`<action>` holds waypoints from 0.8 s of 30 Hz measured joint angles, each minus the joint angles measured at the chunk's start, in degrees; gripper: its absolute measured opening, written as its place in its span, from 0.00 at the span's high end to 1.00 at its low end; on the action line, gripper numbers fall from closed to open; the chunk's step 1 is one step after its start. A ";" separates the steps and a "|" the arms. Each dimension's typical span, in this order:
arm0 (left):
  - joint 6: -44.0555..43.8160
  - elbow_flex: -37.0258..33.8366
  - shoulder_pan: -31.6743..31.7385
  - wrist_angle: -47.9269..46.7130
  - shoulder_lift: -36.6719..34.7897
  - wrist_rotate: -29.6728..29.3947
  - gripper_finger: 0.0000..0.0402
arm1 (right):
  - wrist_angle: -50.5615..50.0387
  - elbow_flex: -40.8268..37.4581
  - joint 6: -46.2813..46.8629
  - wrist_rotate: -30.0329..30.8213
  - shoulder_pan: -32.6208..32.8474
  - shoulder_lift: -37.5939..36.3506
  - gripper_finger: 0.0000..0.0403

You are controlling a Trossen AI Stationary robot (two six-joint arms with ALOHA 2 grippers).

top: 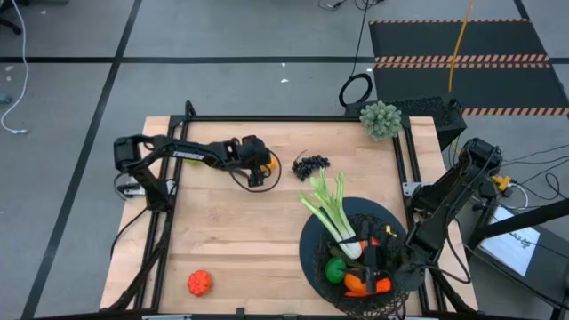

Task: Build produce basket
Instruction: Put the lemon into the wire basket

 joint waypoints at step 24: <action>-21.14 0.07 -10.46 -3.96 -12.30 -2.55 0.40 | 2.89 0.00 -3.81 0.04 0.00 0.00 0.20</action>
